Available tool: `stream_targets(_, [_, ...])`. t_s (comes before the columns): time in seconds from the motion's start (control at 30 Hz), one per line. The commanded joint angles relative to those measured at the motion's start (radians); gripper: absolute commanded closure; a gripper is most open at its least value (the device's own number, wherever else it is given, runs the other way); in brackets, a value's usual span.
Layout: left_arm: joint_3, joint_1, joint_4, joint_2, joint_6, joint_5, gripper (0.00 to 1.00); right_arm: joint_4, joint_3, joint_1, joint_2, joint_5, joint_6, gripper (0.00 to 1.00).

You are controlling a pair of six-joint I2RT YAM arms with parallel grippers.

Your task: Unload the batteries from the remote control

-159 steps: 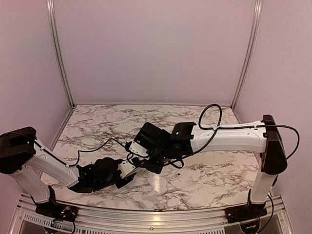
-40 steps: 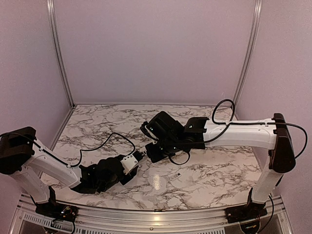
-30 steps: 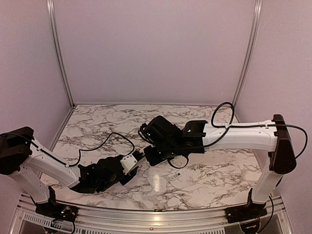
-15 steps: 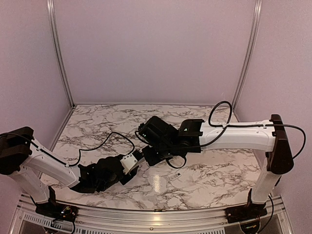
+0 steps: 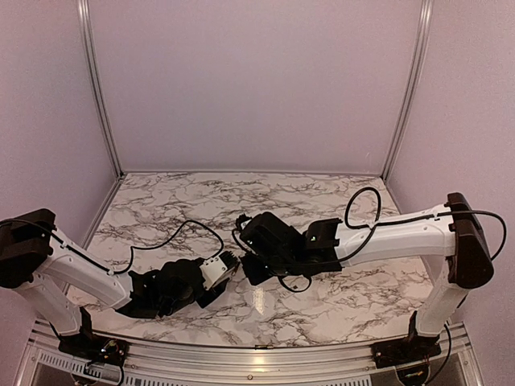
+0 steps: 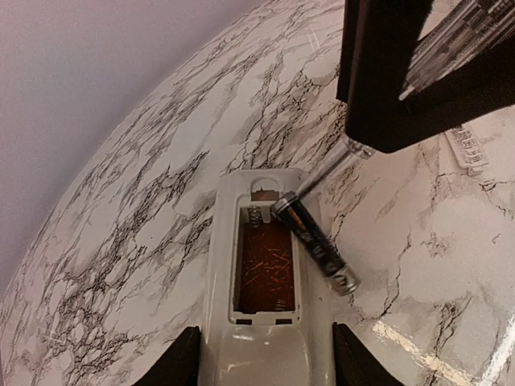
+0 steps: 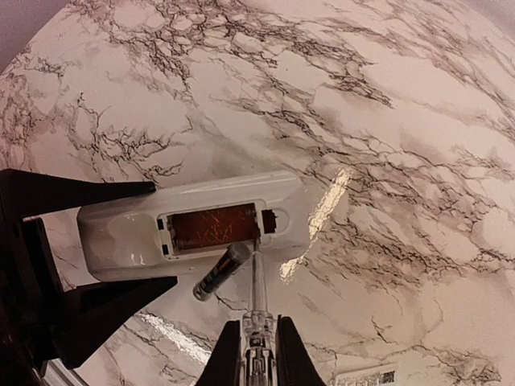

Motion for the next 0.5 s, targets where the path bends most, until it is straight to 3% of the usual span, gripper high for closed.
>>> stream_targets(0.0, [0.023,-0.009,0.130,-0.054,-0.025,-0.005,1.00,-0.034,-0.059,-0.017,-0.025,0.047,0.020,1.00])
stream_targets(0.47, [0.031,-0.007,0.138,-0.021,-0.017,-0.036,1.00,-0.124,-0.003,-0.017,-0.017,0.017,-0.008,1.00])
